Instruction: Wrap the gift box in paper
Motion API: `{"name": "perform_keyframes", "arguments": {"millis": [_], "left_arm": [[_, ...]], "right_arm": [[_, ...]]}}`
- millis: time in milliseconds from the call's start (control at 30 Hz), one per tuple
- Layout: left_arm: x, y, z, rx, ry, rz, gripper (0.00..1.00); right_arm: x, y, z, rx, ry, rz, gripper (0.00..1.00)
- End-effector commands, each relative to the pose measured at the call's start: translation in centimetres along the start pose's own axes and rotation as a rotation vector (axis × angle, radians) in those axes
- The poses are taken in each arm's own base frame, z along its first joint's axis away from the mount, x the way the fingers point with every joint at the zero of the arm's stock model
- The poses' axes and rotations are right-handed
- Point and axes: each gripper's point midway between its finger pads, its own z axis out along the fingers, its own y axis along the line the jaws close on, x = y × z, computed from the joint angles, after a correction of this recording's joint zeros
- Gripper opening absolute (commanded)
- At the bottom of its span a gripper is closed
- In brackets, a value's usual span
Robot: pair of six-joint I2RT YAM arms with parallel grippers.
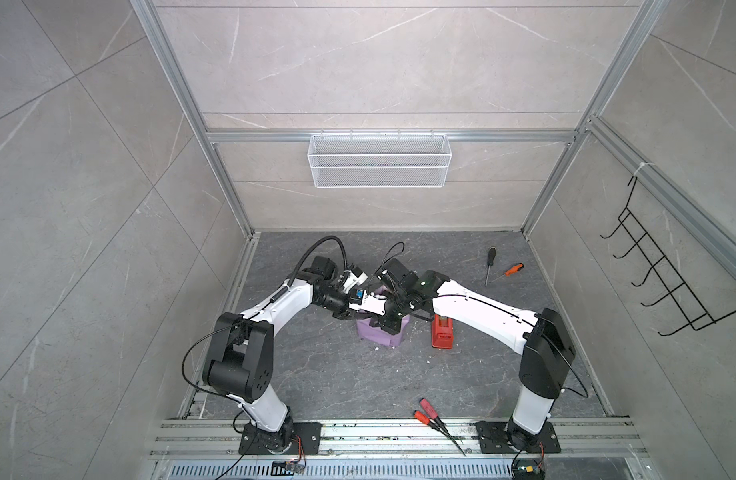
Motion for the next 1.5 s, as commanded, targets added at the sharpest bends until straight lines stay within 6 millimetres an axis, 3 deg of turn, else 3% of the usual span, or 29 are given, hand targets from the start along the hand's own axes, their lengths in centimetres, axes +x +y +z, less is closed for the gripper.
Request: {"name": "perform_keyframes", "arguments": {"millis": [0,200,400,533,633,767,900,1067,1467], "left_arm": [[-0.3,-0.3,-2.3,-0.07,-0.02,0.045,0.15],[0.2,0.8,-1.9,-0.07,-0.01,0.035,0.15],[0.1,1.4,-0.4,-0.035,0.009,-0.011,0.06],[1.9,2.0,1.6,-0.035,0.068,-0.029,0.05],[3.0,2.7,2.2,-0.046,0.091,-0.066,0.05],[3.4,3.1,2.2,-0.065,0.094,-0.07,0.05],[3.1,3.0,1.8,-0.095,0.092,-0.051,0.05],[2.8,3.3,1.8,-0.11,0.09,-0.048,0.03],[2.7,3.4,1.9,-0.104,0.088,-0.052,0.02]], "right_arm": [[-0.3,0.8,-1.4,-0.027,-0.015,-0.022,0.0],[-0.4,0.8,-1.8,-0.033,-0.005,-0.042,0.0],[-0.3,1.0,-1.5,-0.046,-0.002,-0.044,0.0],[-0.3,0.7,-1.3,-0.029,-0.017,-0.052,0.0],[-0.8,0.4,-1.8,-0.013,-0.011,-0.043,0.08],[-2.4,0.8,-3.3,-0.02,-0.076,-0.054,0.31],[-3.6,0.6,-3.2,-0.024,-0.113,-0.01,0.37],[-2.9,0.9,-1.2,-0.047,-0.093,0.01,0.36],[-0.9,2.3,0.6,-0.112,-0.037,0.021,0.17]]}}
